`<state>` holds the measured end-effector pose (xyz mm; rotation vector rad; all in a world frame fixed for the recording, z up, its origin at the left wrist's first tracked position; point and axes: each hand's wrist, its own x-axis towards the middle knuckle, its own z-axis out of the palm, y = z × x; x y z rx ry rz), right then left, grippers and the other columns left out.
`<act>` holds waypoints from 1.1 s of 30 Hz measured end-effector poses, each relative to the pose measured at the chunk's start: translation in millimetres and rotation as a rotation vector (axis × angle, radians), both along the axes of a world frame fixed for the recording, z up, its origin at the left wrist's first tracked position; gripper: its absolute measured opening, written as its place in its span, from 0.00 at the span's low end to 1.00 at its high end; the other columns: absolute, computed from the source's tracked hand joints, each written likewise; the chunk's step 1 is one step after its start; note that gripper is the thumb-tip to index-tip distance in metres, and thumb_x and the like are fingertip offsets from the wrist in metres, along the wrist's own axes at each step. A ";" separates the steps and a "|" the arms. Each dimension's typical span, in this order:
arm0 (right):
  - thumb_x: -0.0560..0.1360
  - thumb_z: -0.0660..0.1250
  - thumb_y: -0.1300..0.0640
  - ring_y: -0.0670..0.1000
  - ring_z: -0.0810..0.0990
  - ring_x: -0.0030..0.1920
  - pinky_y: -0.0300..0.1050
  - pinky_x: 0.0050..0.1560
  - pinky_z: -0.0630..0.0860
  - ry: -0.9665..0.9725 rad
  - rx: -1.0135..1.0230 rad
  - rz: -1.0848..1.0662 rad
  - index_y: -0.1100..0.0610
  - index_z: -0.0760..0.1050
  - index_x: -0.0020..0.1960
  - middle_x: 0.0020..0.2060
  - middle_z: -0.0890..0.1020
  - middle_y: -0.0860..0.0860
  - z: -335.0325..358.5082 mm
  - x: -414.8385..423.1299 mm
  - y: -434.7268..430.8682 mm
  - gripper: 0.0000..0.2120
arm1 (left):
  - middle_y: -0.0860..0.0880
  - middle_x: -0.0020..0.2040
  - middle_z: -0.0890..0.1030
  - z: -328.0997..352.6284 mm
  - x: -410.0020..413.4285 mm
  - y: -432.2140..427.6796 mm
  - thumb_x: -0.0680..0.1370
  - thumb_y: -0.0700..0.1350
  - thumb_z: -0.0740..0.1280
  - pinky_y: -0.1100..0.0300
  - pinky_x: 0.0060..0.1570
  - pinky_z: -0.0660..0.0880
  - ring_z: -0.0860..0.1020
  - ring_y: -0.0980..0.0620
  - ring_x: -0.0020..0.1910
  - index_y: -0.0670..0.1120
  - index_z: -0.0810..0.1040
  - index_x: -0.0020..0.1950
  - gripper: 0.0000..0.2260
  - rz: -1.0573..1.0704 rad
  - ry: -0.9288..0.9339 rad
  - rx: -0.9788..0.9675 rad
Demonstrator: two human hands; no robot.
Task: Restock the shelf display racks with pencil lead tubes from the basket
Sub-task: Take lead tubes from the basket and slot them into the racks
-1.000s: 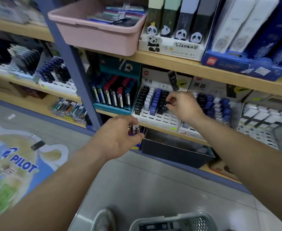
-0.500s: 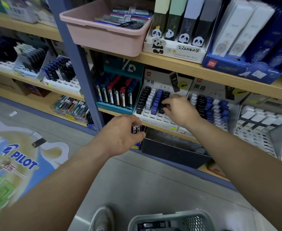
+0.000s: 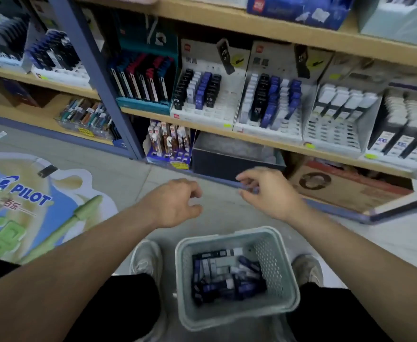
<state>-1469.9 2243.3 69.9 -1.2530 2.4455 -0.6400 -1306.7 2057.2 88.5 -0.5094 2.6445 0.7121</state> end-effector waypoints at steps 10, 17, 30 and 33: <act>0.76 0.69 0.51 0.51 0.80 0.45 0.44 0.47 0.75 -0.262 0.344 0.016 0.53 0.80 0.54 0.43 0.82 0.48 -144.0 49.5 96.7 0.09 | 0.48 0.67 0.74 -115.8 61.9 90.4 0.79 0.54 0.66 0.54 0.60 0.74 0.75 0.47 0.64 0.50 0.71 0.69 0.20 -0.108 -0.260 0.022; 0.76 0.70 0.47 0.54 0.76 0.60 0.46 0.57 0.73 -0.241 0.487 0.167 0.53 0.72 0.68 0.62 0.77 0.52 -189.6 43.1 87.2 0.24 | 0.51 0.71 0.74 -143.1 46.7 72.2 0.80 0.53 0.66 0.59 0.53 0.72 0.77 0.51 0.64 0.52 0.66 0.75 0.24 0.081 -0.197 -0.061; 0.65 0.81 0.47 0.63 0.57 0.77 0.47 0.73 0.63 -0.467 0.784 0.103 0.61 0.42 0.80 0.78 0.46 0.61 -262.5 25.3 49.2 0.61 | 0.46 0.68 0.74 -183.2 19.8 62.3 0.79 0.46 0.66 0.52 0.60 0.73 0.74 0.45 0.64 0.48 0.69 0.73 0.22 -0.057 -0.079 -0.127; 0.63 0.83 0.48 0.64 0.62 0.74 0.50 0.72 0.67 -0.453 0.756 0.076 0.62 0.47 0.79 0.76 0.55 0.63 -270.5 30.3 51.0 0.60 | 0.45 0.70 0.72 -203.0 18.0 68.7 0.78 0.46 0.67 0.50 0.64 0.73 0.73 0.45 0.66 0.47 0.66 0.75 0.26 -0.037 -0.117 -0.009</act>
